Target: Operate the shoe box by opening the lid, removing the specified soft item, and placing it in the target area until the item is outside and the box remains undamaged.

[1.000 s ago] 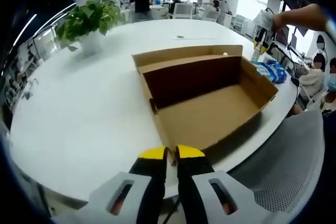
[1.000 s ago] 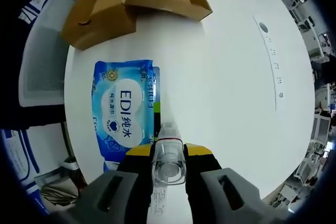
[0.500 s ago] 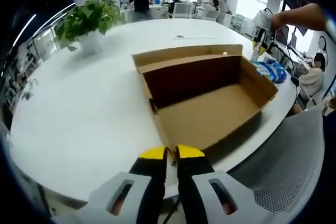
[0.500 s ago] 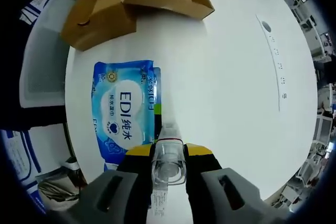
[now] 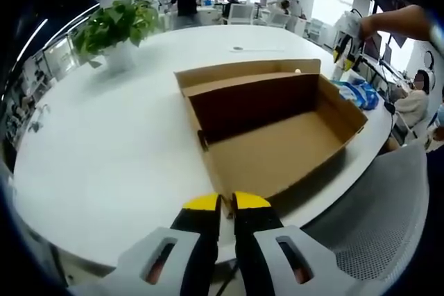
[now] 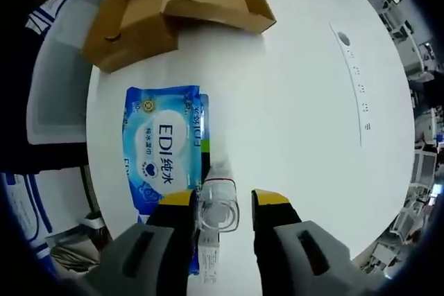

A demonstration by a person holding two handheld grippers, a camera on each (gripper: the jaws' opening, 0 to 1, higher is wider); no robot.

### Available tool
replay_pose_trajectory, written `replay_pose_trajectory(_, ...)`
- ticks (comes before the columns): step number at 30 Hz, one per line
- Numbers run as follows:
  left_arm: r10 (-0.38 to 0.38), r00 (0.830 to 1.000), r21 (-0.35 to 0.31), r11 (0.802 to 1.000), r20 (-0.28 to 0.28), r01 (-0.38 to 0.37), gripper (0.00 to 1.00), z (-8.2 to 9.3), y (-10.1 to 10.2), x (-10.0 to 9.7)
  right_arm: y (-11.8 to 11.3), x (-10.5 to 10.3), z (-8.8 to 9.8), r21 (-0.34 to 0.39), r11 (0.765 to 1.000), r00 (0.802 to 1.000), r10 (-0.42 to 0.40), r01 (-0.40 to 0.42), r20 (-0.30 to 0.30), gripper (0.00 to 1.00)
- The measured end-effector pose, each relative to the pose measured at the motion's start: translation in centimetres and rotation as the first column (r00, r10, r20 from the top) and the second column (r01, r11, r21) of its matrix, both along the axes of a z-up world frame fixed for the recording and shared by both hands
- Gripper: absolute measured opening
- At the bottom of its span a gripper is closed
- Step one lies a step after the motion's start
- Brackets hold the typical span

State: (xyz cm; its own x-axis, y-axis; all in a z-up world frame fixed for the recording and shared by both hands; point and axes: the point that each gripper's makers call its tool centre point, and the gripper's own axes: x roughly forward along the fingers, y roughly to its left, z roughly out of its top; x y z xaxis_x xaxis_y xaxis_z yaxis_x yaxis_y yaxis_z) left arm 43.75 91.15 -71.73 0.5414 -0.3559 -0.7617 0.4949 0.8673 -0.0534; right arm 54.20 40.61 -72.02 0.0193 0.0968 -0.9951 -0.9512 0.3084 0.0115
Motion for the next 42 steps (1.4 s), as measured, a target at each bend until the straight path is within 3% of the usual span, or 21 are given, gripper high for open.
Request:
replay_pose_trajectory(7,0.003,1.000,0.000,1.000,0.003,-0.003,0.03,0.0,0.0,0.0,1.5,0.9,2.6,0.075,0.997,0.997,-0.035,0.030,0.070,0.31)
replay_pose_trajectory(21,-0.002,1.000,-0.003,1.000,0.007,0.002,0.03,0.0,-0.1,0.1,6.0,0.2,7.5,0.168,0.985,0.979,0.000,-0.034,0.202,0.27)
replay_pose_trajectory(32,-0.012,1.000,-0.004,1.000,0.011,0.012,0.03,0.0,-0.1,0.0,8.8,-1.7,7.4,0.195,0.980,0.982,0.010,-0.048,0.191,0.25)
replay_pose_trajectory(34,-0.012,1.000,-0.007,1.000,0.013,0.012,0.03,0.0,-0.1,0.0,9.8,-1.9,7.2,0.229,0.973,0.982,-0.039,-0.004,0.182,0.23)
replay_pose_trajectory(38,-0.011,1.000,-0.014,1.000,0.014,0.011,0.03,0.1,-0.1,0.0,13.1,-2.5,7.0,0.357,0.925,0.976,-0.183,0.130,0.121,0.22)
replay_pose_trajectory(42,-0.018,1.000,-0.010,1.000,0.013,0.018,0.03,0.0,-0.1,0.0,14.8,-3.9,5.5,0.324,0.943,0.985,-0.121,0.076,0.120,0.22)
